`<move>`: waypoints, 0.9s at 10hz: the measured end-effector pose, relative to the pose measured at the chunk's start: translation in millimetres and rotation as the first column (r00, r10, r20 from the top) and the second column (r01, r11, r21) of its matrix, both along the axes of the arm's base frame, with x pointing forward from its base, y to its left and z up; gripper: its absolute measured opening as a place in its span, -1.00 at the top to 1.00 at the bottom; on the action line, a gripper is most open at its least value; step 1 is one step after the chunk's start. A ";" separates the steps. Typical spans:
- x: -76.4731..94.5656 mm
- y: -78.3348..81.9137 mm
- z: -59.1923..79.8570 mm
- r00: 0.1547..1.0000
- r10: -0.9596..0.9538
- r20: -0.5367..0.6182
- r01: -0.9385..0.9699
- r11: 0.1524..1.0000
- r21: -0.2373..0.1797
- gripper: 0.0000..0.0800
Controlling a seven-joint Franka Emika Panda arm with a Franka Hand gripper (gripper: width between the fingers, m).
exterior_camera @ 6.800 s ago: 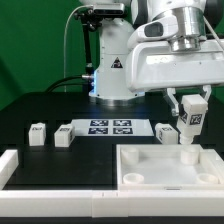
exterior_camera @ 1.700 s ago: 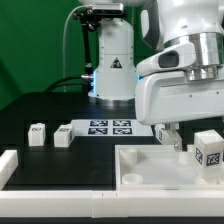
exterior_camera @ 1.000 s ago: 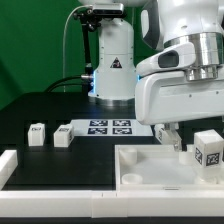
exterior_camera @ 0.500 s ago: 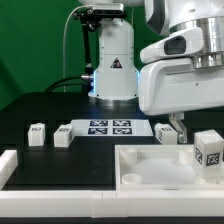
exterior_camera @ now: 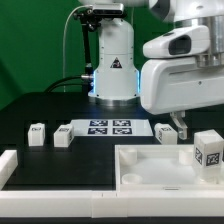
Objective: Assemble one leg
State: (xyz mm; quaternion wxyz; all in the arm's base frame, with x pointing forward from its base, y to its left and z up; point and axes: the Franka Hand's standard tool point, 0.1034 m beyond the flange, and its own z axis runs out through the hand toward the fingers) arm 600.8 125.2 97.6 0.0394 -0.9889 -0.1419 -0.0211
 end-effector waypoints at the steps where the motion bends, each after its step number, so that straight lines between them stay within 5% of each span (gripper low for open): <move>1: 12.8 1.9 2.7 1.000 -0.002 0.013 0.002 1.000 0.004 -0.62; 9: 22.8 -0.1 -12.1 1.000 -0.023 -0.009 0.023 1.000 0.007 -0.62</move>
Offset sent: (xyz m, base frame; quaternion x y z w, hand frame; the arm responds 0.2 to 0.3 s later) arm 0.0176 0.0010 -0.0024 -0.0155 -0.0866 0.0119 0.9961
